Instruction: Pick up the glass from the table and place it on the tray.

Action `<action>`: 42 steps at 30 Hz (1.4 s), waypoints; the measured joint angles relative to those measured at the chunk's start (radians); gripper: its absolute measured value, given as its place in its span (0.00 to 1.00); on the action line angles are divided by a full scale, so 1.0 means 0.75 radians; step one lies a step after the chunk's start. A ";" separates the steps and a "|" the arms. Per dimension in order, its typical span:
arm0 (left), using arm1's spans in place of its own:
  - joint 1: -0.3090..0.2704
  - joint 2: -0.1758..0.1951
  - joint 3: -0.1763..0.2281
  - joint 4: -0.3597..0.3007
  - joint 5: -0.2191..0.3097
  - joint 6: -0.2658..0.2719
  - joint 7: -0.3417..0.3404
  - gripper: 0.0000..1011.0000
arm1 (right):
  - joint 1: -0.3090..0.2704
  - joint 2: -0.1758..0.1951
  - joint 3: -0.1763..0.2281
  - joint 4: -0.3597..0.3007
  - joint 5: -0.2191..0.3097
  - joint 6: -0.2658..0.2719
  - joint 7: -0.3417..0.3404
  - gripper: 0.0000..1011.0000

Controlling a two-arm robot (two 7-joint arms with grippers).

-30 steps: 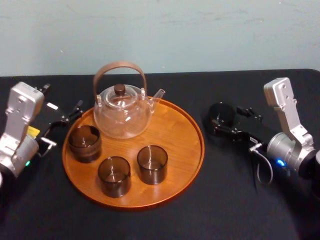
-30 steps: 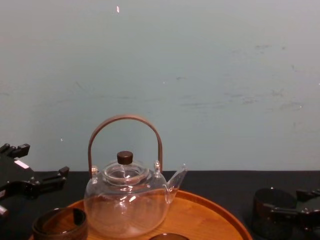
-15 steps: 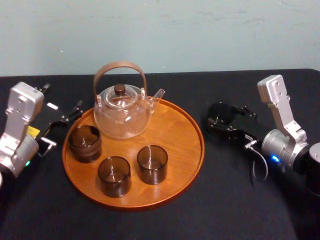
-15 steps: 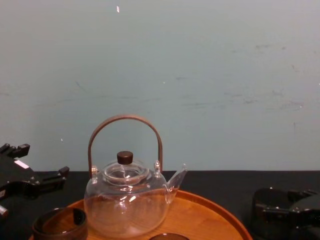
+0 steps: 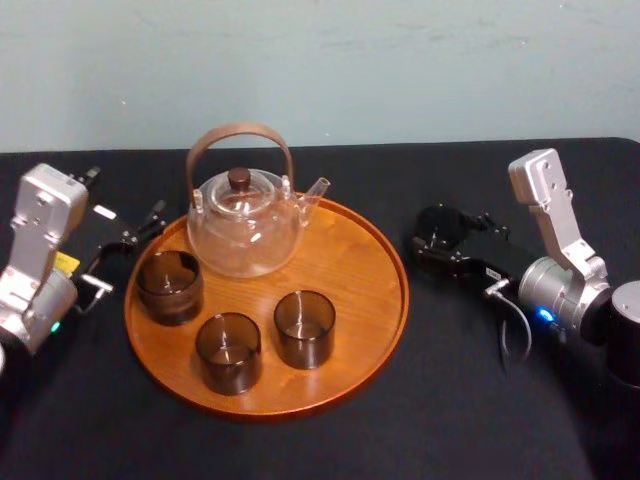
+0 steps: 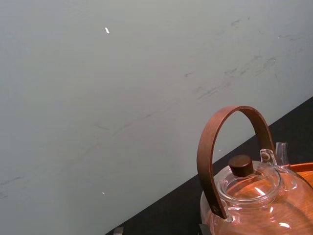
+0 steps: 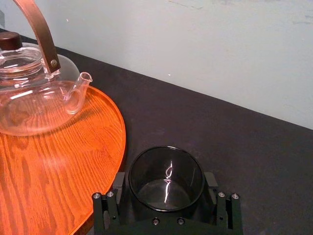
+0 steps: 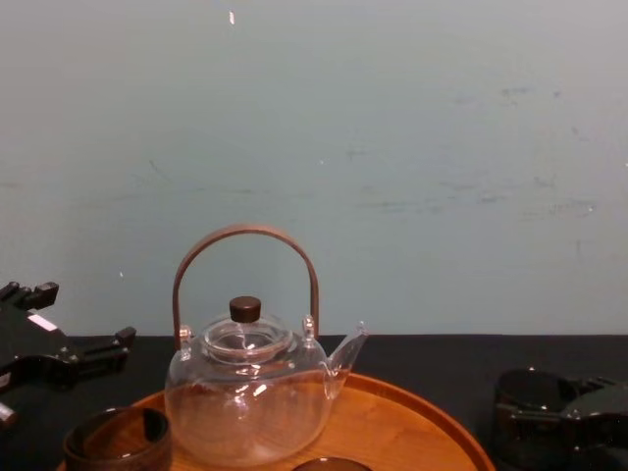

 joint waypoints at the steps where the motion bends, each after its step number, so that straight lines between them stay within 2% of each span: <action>1: 0.000 0.000 0.000 0.000 0.000 0.000 0.000 0.99 | 0.000 0.000 0.000 0.000 0.000 0.000 0.000 0.99; 9: 0.000 0.000 0.000 0.000 0.000 0.000 0.000 0.99 | -0.003 0.001 0.002 -0.004 0.001 0.000 -0.001 0.99; 16: 0.000 0.000 0.000 0.000 0.000 0.000 0.000 0.99 | -0.004 0.002 0.003 -0.005 0.002 0.000 -0.001 0.89; 29: 0.000 0.000 0.000 0.000 0.000 0.000 0.000 0.99 | -0.006 0.002 0.007 -0.008 0.012 -0.007 0.005 0.89; 42: 0.000 0.000 0.000 0.000 0.000 0.000 0.000 0.99 | -0.035 0.034 0.013 -0.115 0.028 -0.017 0.014 0.89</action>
